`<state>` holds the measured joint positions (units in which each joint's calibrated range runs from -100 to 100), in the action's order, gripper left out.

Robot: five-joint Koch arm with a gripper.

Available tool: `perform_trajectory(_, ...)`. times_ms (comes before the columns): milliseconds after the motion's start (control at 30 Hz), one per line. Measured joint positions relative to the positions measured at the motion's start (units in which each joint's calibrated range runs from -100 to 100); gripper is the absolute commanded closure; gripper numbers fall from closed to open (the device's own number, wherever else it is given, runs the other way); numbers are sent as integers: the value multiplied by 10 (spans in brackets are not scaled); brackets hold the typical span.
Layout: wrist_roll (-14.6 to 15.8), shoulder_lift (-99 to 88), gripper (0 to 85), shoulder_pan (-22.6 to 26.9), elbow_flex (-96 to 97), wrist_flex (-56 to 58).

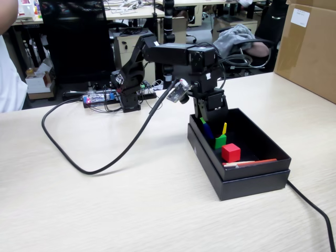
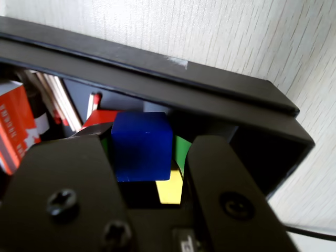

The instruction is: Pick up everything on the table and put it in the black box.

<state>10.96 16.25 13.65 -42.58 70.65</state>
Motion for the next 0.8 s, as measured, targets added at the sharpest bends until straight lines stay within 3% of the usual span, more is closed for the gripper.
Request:
perform_trajectory(133,0,17,628,1,0,2)
perform_trajectory(367,0,25,448,2,4,18)
perform_trajectory(567,0,-12,428,3,33,18)
perform_trajectory(800,0,-259,364,-12,58,19)
